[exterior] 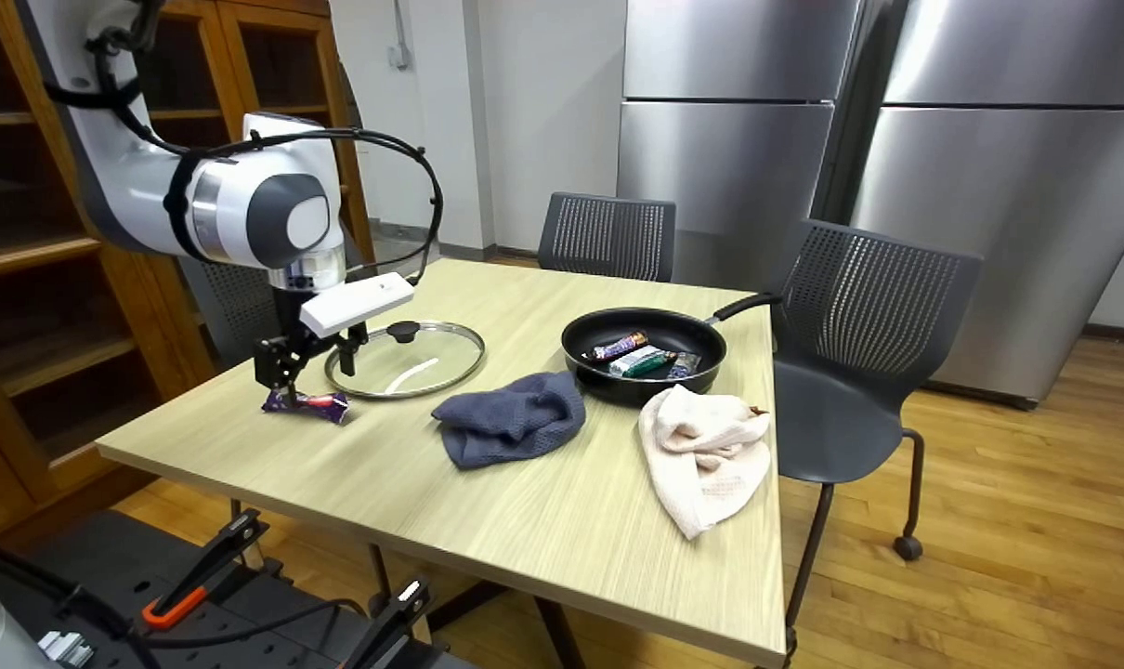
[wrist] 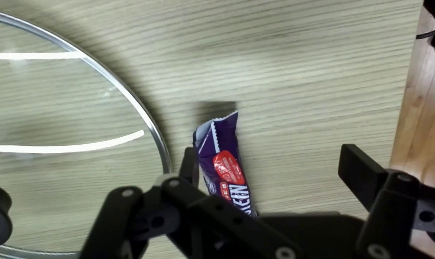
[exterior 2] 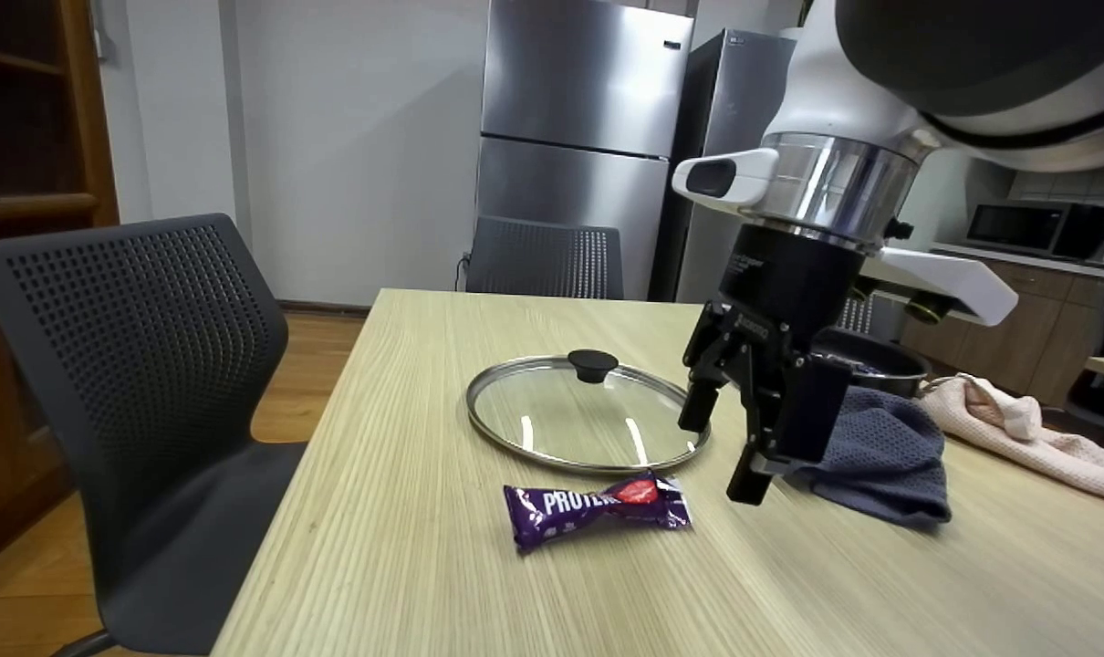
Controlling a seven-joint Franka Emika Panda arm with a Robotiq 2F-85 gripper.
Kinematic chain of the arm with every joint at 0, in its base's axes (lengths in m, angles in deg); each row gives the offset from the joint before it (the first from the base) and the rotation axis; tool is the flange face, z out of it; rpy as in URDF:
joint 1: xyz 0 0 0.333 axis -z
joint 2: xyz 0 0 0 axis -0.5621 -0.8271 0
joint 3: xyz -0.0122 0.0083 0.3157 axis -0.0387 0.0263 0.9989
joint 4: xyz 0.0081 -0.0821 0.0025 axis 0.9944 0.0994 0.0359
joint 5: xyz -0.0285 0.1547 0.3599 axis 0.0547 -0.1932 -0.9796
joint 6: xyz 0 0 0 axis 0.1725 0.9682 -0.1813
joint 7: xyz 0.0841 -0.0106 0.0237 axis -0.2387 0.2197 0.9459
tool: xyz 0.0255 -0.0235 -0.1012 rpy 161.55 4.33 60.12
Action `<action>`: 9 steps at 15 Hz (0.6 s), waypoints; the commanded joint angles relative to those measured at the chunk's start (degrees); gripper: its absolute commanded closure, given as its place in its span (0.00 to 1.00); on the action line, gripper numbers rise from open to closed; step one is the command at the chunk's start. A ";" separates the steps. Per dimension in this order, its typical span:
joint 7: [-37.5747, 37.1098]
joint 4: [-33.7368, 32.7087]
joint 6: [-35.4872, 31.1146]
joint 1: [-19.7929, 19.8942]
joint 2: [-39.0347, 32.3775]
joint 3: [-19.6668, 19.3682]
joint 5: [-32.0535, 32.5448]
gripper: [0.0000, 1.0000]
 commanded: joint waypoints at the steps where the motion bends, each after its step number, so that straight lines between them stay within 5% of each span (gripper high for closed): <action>1: -0.21 -0.09 -0.07 -0.05 -0.23 -0.24 0.18 0.00; 7: -0.28 -0.15 -0.10 -0.08 -0.45 -0.38 0.25 0.00; 9: -1.13 -0.61 1.19 -3.88 0.30 -3.33 4.13 0.00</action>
